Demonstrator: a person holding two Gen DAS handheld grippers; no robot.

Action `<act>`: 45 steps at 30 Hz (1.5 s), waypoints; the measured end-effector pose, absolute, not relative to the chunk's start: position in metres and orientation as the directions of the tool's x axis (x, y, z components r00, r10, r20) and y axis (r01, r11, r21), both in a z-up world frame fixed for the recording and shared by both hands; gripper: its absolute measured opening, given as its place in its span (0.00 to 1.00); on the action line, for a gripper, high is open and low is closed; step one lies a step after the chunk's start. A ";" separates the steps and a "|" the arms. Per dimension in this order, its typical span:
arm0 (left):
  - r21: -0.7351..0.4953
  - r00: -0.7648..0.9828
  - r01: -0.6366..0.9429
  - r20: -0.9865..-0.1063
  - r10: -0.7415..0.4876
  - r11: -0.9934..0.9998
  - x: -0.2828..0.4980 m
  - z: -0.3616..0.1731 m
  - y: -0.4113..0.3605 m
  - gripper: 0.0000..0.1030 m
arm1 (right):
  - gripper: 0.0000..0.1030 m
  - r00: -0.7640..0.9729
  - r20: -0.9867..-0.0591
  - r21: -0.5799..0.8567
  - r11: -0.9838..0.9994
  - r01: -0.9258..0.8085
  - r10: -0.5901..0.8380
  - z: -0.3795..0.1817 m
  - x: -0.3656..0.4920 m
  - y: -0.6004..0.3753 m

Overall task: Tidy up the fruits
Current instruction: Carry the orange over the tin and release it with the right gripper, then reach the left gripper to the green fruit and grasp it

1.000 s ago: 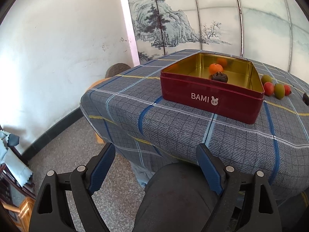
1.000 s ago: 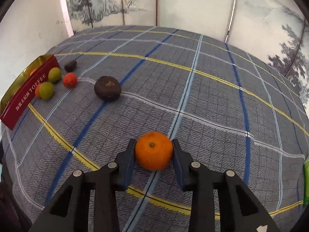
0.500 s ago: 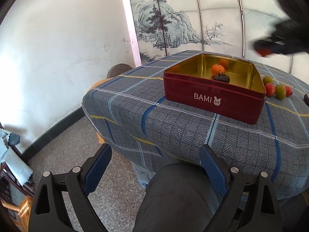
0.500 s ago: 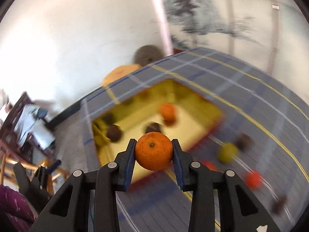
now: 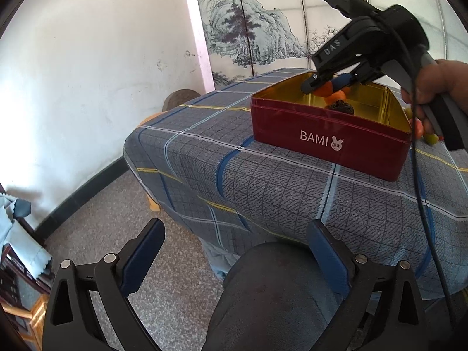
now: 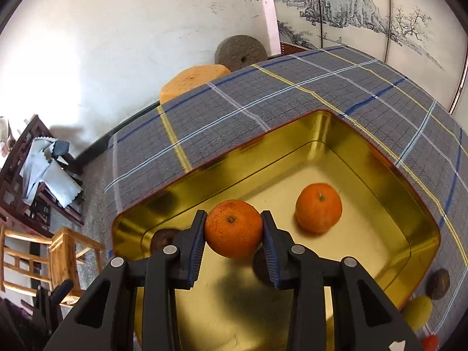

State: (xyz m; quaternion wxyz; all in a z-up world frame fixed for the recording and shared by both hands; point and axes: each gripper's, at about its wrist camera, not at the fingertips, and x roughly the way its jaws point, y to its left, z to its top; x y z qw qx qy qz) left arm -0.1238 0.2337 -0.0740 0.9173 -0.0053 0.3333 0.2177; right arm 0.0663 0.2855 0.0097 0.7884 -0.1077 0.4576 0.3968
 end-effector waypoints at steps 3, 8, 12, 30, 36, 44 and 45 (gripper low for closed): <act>0.138 0.678 -0.402 -0.619 0.396 0.905 -0.123 -0.075 0.233 0.95 | 0.43 0.277 -0.781 0.232 0.671 -0.704 0.560 0.013 0.075 0.284; 0.143 0.666 -0.399 -0.634 0.393 0.906 -0.120 -0.077 0.233 0.95 | 0.79 0.371 -0.686 0.253 0.683 -0.685 0.626 0.037 0.070 0.260; 0.152 0.665 -0.398 -0.632 0.398 0.905 -0.121 -0.076 0.231 0.95 | 0.86 0.486 -0.603 0.215 0.716 -0.665 0.632 0.065 0.050 0.222; 0.193 0.686 -0.371 -0.603 0.408 0.908 -0.123 -0.070 0.219 0.96 | 1.00 0.591 -0.806 -0.050 0.992 -0.117 0.030 0.004 -0.012 -0.076; 0.293 0.814 -0.104 -0.524 0.251 0.950 -0.130 -0.040 0.172 0.96 | 1.00 0.559 -0.827 -0.065 0.998 0.010 -0.059 -0.018 -0.020 -0.149; 0.288 0.801 0.421 -0.563 -0.203 0.860 -0.097 0.029 0.087 0.96 | 1.00 0.577 -0.815 -0.020 0.998 0.054 -0.048 -0.024 -0.021 -0.170; 0.271 0.766 0.490 -0.588 -0.260 0.829 -0.084 0.034 0.076 0.96 | 1.00 0.577 -0.815 -0.018 0.999 0.048 -0.043 -0.024 -0.023 -0.172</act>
